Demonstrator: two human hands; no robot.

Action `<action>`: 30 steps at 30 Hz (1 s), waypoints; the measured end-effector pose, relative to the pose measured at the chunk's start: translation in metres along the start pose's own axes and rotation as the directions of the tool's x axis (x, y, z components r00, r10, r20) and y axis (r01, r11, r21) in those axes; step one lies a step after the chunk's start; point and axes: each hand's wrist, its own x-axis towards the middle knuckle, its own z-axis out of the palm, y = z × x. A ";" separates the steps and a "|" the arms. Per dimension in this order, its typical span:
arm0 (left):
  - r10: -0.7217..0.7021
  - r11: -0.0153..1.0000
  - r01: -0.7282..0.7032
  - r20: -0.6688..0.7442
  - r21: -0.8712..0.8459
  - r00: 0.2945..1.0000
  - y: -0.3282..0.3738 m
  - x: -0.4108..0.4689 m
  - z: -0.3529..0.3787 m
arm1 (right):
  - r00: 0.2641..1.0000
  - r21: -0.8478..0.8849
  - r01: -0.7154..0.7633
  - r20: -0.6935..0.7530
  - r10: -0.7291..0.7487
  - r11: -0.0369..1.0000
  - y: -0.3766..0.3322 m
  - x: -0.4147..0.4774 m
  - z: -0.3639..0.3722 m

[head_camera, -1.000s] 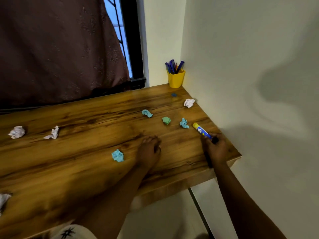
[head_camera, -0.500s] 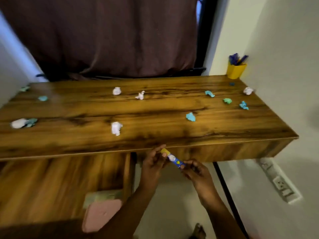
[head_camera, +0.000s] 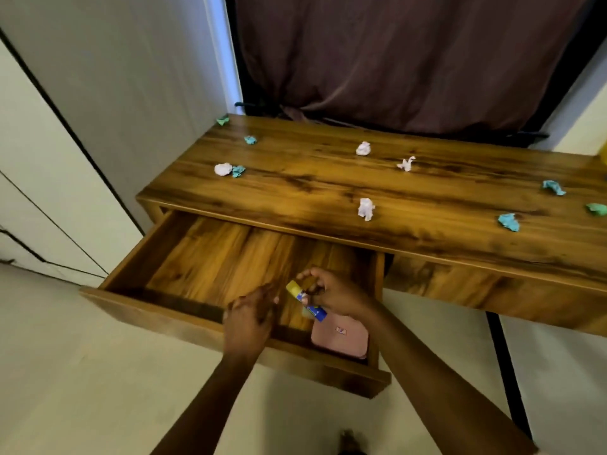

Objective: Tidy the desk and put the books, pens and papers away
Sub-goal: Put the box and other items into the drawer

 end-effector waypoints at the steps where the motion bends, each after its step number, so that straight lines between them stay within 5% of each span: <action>1: -0.023 0.981 0.023 0.001 0.191 1.000 -0.016 -0.003 -0.001 | 0.999 -0.061 0.015 0.029 -0.013 0.998 -0.002 0.011 0.004; 3: -0.099 0.924 0.083 0.024 0.374 0.995 -0.040 -0.009 0.001 | 0.992 -0.181 0.056 0.119 -0.035 0.982 -0.006 0.032 0.014; 9: -0.073 0.932 0.085 -0.048 0.353 0.996 -0.047 -0.015 0.008 | 0.873 -0.596 0.217 0.473 0.120 0.773 -0.013 0.073 0.053; 13: -0.056 0.934 0.065 -0.034 0.350 0.998 -0.049 -0.017 0.006 | 0.798 -0.653 0.179 0.534 0.279 0.736 -0.001 0.080 0.075; 18: -0.079 0.942 0.077 -0.009 0.327 0.997 -0.049 -0.018 0.007 | 0.813 -0.658 0.238 0.537 0.224 0.714 -0.003 0.082 0.068; 23: -0.143 0.964 0.137 0.010 0.227 0.990 -0.054 -0.016 0.002 | 0.954 -0.340 0.106 0.301 0.001 0.934 -0.012 0.087 0.036; 26: -0.248 0.956 0.246 -0.010 0.157 0.969 -0.056 0.003 -0.014 | 0.984 -0.334 0.180 0.071 -0.166 0.925 -0.016 0.098 0.020; 30: -0.238 0.963 0.247 -0.090 0.107 0.967 -0.066 0.065 -0.046 | 0.976 -0.251 0.162 -0.102 -0.192 0.954 -0.037 0.131 0.010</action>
